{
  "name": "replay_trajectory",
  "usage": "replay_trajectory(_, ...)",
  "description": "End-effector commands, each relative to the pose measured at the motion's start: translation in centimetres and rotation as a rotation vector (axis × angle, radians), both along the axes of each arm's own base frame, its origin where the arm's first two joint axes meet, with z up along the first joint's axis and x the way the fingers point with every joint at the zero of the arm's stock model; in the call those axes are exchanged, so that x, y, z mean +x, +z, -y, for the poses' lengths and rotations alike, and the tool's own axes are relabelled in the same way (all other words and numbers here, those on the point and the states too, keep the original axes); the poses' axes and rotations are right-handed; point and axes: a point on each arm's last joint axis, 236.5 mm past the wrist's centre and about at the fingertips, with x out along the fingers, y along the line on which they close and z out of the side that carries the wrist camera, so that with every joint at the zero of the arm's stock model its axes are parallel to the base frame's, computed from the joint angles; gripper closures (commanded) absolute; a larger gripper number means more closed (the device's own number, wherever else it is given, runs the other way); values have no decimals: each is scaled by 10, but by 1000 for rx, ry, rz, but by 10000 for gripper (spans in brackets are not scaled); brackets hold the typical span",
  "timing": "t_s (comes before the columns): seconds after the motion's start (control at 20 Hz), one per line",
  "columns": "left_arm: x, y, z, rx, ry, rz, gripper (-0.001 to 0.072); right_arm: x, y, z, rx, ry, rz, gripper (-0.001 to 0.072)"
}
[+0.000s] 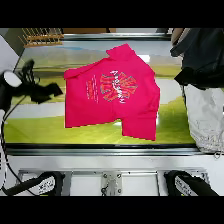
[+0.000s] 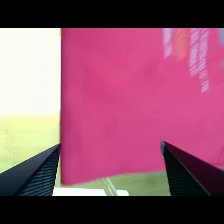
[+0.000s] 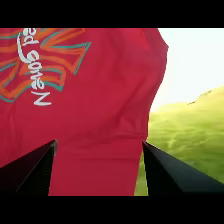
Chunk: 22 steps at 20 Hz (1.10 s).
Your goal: Fold the clothes and pants, and hang the long-sleeved shirts on hangers.
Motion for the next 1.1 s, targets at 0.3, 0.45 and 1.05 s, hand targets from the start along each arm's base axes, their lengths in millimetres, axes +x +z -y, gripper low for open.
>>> replay_trajectory(0.3, -77, -120, 33, -196, 153, -201, 21, -34, -52, -26, 115, 29, -123, 128)
replay_trajectory(0.45, -57, -121, 44, -181, 110, -184, 22, -36, -79, -15, 98, -4, -169, 126)
replay_trajectory(1.05, -22, -91, 48, -179, 8, -137, 699, 16, -263, 16, 233, -192, -405, 118)
